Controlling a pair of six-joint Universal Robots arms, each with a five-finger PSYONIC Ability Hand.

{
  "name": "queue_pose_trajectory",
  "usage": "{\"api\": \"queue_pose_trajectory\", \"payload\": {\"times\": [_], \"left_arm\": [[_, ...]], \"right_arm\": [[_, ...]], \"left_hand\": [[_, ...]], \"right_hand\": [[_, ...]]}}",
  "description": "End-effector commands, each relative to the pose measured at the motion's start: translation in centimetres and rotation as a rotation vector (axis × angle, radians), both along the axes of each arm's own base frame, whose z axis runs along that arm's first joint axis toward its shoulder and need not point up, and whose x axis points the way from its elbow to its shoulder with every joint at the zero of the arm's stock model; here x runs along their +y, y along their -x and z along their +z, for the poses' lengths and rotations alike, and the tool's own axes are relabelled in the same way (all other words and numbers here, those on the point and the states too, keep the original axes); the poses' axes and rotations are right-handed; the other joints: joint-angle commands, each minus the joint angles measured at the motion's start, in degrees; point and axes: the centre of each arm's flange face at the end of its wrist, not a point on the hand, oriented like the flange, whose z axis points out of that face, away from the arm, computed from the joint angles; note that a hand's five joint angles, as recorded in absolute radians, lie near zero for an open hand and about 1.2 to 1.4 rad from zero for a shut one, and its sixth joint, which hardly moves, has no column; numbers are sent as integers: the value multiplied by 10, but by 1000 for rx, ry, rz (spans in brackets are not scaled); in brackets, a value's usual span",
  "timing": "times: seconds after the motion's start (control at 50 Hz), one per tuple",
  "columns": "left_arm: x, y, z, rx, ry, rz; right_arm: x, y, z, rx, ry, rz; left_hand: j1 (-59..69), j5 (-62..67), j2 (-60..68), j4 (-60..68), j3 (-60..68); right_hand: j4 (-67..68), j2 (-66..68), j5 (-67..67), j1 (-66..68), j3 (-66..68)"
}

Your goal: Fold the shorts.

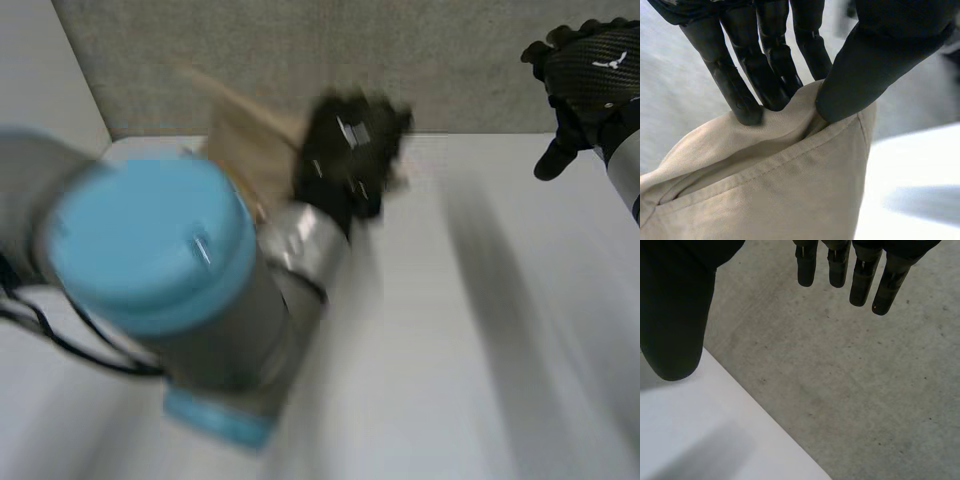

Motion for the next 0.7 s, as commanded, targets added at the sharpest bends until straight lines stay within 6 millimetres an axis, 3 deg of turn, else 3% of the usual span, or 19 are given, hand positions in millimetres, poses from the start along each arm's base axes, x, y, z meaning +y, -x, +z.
{"api": "queue_pose_trajectory", "payload": {"times": [0.02, 0.08, 0.16, 0.18, 0.24, 0.34, 0.4, 0.42, 0.46, 0.5, 0.62, 0.7], "left_arm": [[69, 2, -110, -263, -190, -137], [61, 2, -102, -243, -181, -115], [15, -16, -73, -176, -148, 35], [-7, -28, -60, -144, -132, 97], [-38, -48, -38, -90, -99, 181], [-69, -61, -25, -66, -64, 185], [-87, -63, -32, -86, -73, 157], [-103, -67, -41, -109, -86, 151], [-124, -77, -53, -144, -106, 154], [-133, -79, -61, -171, -115, 147], [-162, -71, -90, -234, -108, 77], [-181, -64, -101, -230, -96, 25]], "right_arm": [[-3, 3, 0, 1, 5, -8], [-1, 2, -3, 7, -4, 4], [0, 0, -9, 19, -32, 9], [0, 0, -10, 21, -38, 10], [2, -1, -19, 37, -90, 23], [9, -4, -47, 64, -254, 61], [24, -12, -69, 39, -394, 95], [28, -14, -72, 21, -418, 100], [35, -16, -83, -71, -499, 97], [40, -15, -94, -164, -571, 76], [43, -18, -136, -350, -723, 24], [45, -26, -164, -367, -794, 17]], "left_hand": [[-433, -464, -495, -494, -493], [-452, -483, -514, -513, -512], [-450, -482, -512, -511, -511], [-449, -480, -511, -510, -509], [-450, -482, -512, -511, -511], [-443, -475, -506, -505, -504], [-440, -472, -502, -501, -501], [-430, -462, -492, -491, -491], [-405, -436, -467, -466, -465], [-401, -433, -464, -463, -462], [-406, -438, -469, -468, -467], [-405, -436, -467, -466, -465]], "right_hand": [[-34, -13, -37, 5, -24], [-34, -13, -37, 5, -24], [-34, -13, -37, 5, -24], [-34, -13, -37, 5, -24], [-34, -13, -37, 5, -24], [-34, -13, -37, 5, -24], [-34, -13, -37, 5, -24], [-34, -13, -37, 5, -24], [-34, -13, -37, 5, -24], [-34, -13, -37, 5, -24], [-34, -13, -37, 5, -24], [-34, -13, -37, 5, -24]]}}
